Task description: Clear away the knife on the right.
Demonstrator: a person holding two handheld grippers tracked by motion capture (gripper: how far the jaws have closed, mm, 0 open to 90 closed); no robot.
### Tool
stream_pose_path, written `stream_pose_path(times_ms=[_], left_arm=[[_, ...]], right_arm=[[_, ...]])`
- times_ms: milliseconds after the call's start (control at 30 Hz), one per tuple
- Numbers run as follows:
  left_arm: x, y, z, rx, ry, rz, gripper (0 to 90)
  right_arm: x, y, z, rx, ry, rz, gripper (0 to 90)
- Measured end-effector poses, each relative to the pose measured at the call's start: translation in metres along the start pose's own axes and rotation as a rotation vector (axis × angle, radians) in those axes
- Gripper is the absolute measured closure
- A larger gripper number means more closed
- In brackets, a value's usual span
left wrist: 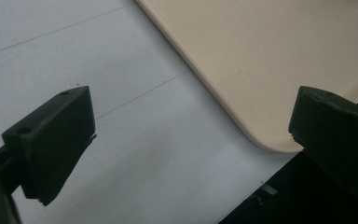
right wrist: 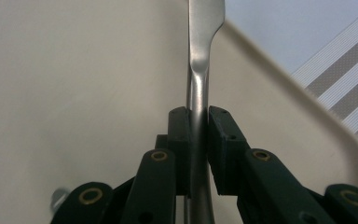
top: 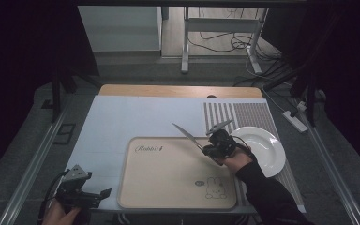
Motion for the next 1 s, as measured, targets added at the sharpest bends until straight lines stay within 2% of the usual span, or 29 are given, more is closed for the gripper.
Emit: stream_pose_path(times_ms=[233,600,633,700,767,867,900,1000], left_arm=[[0.0,0.0,0.0,0.002,-0.001,0.002,1.4],[0.0,-0.001,0.0,0.005,-0.005,0.004,1.4],[0.0,-0.001,0.0,0.005,-0.007,0.004,1.4],[0.0,-0.001,0.0,0.006,-0.008,0.005,1.5],[0.0,-0.001,0.0,0.006,-0.004,0.004,1.5],[0.0,-0.001,0.0,0.009,-0.005,0.005,1.5],[0.0,-0.001,0.0,0.009,-0.005,0.006,1.6],[0.0,-0.001,0.0,0.009,-0.007,0.006,1.6]], right_arm=[[0.016,0.005,-0.019,0.023,0.011,0.003,80.7],[0.038,-0.003,-0.055,0.133,0.032,-0.011,80.0],[0.038,-0.002,-0.054,0.123,0.032,-0.008,79.3],[0.038,-0.001,-0.052,0.103,0.023,0.02,72.1],[0.039,0.003,-0.044,0.071,0.026,0.051,73.4],[0.042,0.003,-0.033,0.065,0.094,0.06,88.7],[0.044,0.001,-0.028,0.066,0.121,0.072,90.0],[0.048,-0.01,-0.016,0.062,0.163,0.098,90.0]])
Point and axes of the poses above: each handheld gripper's, and its own axes: y roughly backward along the jaws, z roughly out of its top, x roughly to its left, the point moved 8 cm from there along -y, roughly forward along the jaws, and after that the axes turned 1 degree about y, right-handed, at the moved point
